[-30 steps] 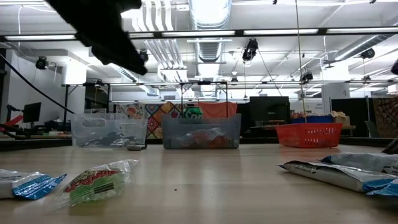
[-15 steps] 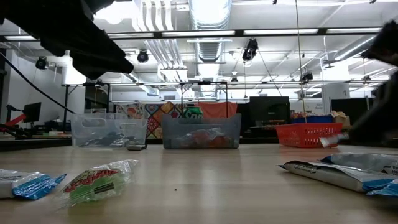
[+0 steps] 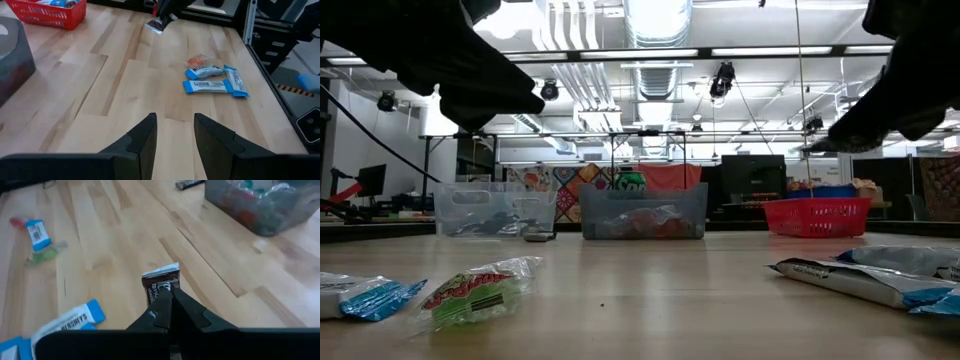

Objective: Organize candy in baskets
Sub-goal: Put the brown chocolate bar into the transparent bin

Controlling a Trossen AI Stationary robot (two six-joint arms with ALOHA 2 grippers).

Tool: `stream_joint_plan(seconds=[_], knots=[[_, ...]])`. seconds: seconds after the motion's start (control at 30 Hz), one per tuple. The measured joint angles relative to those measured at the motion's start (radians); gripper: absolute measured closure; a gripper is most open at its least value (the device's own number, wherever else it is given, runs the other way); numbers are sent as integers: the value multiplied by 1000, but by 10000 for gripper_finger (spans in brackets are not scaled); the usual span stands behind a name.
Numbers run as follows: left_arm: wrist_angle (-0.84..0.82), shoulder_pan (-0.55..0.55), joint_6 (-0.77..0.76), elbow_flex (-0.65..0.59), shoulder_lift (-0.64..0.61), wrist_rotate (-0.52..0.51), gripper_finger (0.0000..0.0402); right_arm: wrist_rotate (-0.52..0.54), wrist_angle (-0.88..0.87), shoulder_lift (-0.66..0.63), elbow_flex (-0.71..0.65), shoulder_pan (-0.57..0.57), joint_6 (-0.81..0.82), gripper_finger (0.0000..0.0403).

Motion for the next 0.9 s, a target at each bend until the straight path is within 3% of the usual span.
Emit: stream_joint_plan(seconds=[0.17,0.37,0.67,0.9], knots=[[33,0,34,6,0,-28,288,-12,76,0,0,-21,-78,396],[82,1,51,16,0,-198,287,-19,287,0,-1,-70,-332,395],[118,0,62,16,3,-198,251,-157,568,11,0,-192,-679,395],[273,0,78,16,125,-197,226,-323,817,128,-1,-296,-815,394]])
